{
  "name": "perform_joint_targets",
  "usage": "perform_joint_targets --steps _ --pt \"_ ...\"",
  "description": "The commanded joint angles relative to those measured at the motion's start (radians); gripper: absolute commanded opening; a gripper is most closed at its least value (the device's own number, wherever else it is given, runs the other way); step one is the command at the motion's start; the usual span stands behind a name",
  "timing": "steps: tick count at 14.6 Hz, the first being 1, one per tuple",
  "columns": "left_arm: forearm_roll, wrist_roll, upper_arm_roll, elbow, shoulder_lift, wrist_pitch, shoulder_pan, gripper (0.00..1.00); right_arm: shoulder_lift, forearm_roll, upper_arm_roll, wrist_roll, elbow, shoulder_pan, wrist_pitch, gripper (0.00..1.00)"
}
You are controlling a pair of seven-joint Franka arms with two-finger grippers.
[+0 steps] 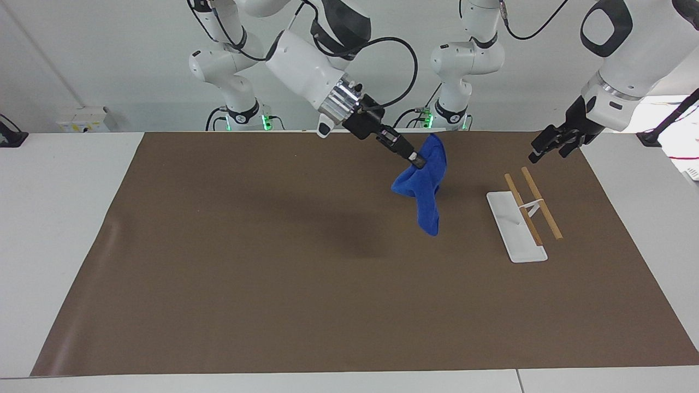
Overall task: Right arm passes towel to left arm to hang
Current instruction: 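Lift the towel with the right gripper while the left gripper reaches in, then close the left gripper on the towel held by the right gripper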
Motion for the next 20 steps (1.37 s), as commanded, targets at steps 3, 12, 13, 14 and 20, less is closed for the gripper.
perform_joint_targets --steps 3,12,13,14,20 --pt "-0.151 -0.362 0.003 -0.103 0.004 0.147 -0.047 1.0 0.019 0.072 0.017 0.098 0.029 0.046 0.101 0.0" --pt "-0.251 -1.031 -0.001 -0.246 -0.054 0.304 -0.183 1.0 0.028 0.07 0.028 0.24 0.032 0.068 0.141 0.0" --pt "-0.312 -1.08 0.001 -0.268 -0.071 0.302 -0.176 1.0 0.028 0.067 0.028 0.24 0.032 0.068 0.141 0.0" --pt "-0.337 -1.106 0.001 -0.3 -0.085 0.302 -0.174 1.0 0.028 0.064 0.028 0.239 0.032 0.069 0.141 0.0" --pt "-0.345 -1.269 -0.001 -0.336 -0.105 0.322 -0.186 0.96 0.027 0.056 0.028 0.231 0.032 0.071 0.141 0.0"
